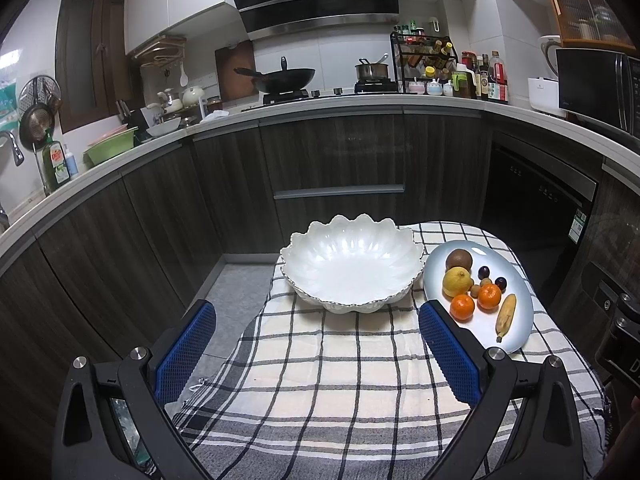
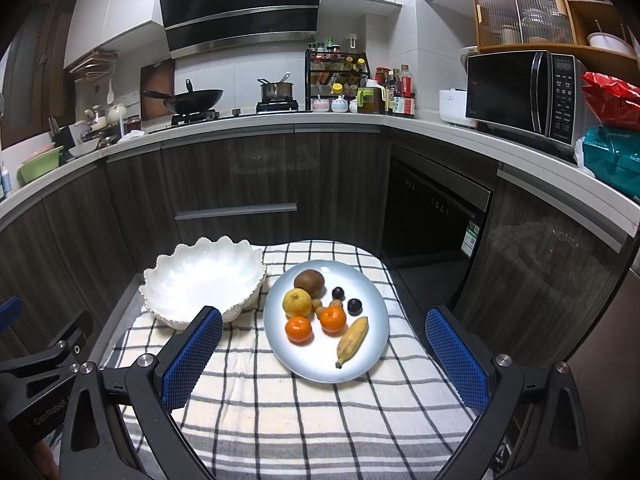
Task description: Organize fruits
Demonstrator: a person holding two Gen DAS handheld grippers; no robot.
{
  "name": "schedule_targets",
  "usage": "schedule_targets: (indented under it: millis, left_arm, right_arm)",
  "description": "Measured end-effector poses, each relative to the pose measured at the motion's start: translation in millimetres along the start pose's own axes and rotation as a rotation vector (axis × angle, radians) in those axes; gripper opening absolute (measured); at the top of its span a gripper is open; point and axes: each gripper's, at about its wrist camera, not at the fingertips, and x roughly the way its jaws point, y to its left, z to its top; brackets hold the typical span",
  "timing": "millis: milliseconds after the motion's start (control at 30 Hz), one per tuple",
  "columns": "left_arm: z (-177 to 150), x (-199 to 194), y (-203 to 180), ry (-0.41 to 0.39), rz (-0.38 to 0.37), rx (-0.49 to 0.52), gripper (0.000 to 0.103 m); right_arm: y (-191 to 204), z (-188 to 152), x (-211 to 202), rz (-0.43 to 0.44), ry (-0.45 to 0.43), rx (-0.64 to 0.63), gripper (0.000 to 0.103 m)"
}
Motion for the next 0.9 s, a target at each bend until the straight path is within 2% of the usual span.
schedule_targets:
  millis: [900]
  left_arm:
    - [-0.4,-4.0,-3.1,0.005,-0.007,-0.001,0.103]
  right_arm:
    - [-1.4,0.2,-0.6,-0.001,-0.001,-0.001,0.103]
